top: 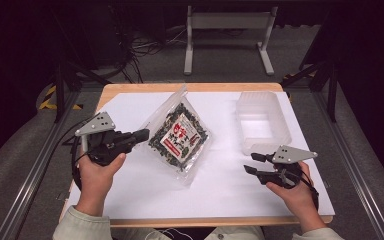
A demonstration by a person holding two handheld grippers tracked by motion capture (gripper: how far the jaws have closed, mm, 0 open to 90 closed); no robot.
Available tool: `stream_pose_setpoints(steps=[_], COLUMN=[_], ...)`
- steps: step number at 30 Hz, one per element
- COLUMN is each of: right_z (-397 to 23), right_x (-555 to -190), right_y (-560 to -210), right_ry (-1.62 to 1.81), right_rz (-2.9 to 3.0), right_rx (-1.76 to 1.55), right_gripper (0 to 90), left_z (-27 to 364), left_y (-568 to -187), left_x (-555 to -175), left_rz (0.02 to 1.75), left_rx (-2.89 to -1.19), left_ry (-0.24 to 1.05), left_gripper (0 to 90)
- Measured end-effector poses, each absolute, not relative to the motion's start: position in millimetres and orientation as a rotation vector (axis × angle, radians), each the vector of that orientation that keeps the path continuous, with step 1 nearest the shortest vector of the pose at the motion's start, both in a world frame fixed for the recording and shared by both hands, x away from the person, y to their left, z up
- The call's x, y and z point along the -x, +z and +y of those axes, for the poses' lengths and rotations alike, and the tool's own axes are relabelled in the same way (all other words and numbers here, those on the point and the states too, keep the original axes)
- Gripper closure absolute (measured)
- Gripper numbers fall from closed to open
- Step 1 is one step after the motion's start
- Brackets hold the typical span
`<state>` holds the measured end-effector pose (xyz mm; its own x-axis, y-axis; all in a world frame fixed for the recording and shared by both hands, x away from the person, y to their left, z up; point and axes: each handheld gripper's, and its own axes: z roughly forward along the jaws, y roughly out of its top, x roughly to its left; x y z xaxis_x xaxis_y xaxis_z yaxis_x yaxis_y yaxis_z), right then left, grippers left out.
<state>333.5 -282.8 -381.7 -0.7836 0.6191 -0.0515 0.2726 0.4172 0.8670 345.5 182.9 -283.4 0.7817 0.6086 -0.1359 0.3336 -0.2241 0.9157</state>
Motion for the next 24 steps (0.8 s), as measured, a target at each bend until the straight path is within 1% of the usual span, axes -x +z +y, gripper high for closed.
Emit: stream_pose_setpoints(steps=[4, 5, 13, 24], right_z=[-279.8, -277.9, -270.4, -259.2], right_x=[-334.8, -336.0, -339.7, -349.8], right_y=[-379.7, -378.5, -370.5, -351.7], right_ry=[1.324, 1.333, 1.368, 1.436], right_rz=[2.317, 2.319, 2.317, 2.3], right_rx=[-0.756, -0.753, -0.725, -0.678], right_gripper=[50.0, 50.2, 50.6, 50.0], left_z=[184.3, 185.2, 186.9, 188.7], left_y=[-277.8, -274.9, -267.3, -261.7], left_x=[-344.7, -344.5, -345.1, -347.3], left_rz=[0.703, 0.691, 0.649, 0.616], left_rx=[-1.825, -1.82, -1.801, -1.808], left_ry=[0.328, 0.355, 0.373, 0.345], left_gripper=[89.8, 89.8, 89.8, 89.7])
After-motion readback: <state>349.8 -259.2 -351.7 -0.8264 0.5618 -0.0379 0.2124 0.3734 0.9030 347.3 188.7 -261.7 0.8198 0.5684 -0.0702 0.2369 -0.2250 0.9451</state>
